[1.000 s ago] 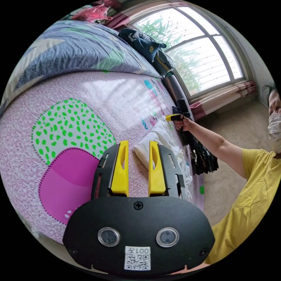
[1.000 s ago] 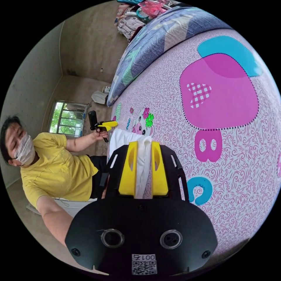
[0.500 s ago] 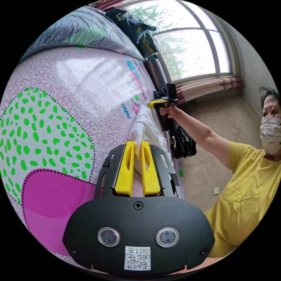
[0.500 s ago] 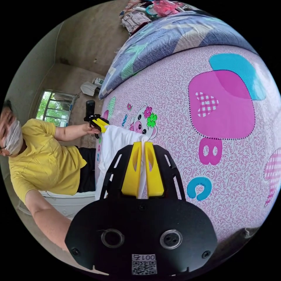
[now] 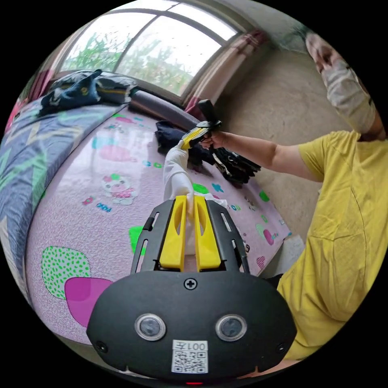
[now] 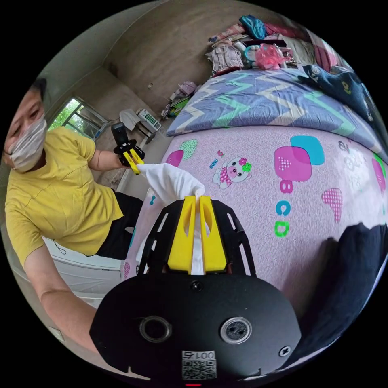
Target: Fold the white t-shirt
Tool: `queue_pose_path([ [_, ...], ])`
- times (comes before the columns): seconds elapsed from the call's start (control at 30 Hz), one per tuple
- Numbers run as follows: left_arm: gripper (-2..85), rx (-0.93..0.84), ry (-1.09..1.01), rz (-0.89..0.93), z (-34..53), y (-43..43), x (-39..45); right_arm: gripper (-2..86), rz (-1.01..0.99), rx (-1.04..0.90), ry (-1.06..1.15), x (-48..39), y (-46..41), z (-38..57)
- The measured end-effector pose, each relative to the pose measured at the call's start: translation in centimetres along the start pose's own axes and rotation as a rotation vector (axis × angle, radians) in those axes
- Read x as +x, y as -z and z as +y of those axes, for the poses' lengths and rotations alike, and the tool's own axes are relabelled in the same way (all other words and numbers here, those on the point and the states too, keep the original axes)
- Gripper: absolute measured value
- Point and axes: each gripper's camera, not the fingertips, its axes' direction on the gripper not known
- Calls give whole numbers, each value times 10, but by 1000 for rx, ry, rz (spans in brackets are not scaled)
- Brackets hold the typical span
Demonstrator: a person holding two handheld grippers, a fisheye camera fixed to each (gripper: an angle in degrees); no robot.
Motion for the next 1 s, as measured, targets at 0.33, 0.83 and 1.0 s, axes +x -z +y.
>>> queue_pose_path([
  [0.33,-1,-295,-171,-64,100,-197,145,18,-30,30,-114,-50,-27,209],
  [0.83,10,-508,-157,-146,196,-344,134,32,-33,11,-276,-37,-118,314],
  [1.0,57,-511,-34,-87,211,-369,114,61,-84,17,-366,-29,-122,326],
])
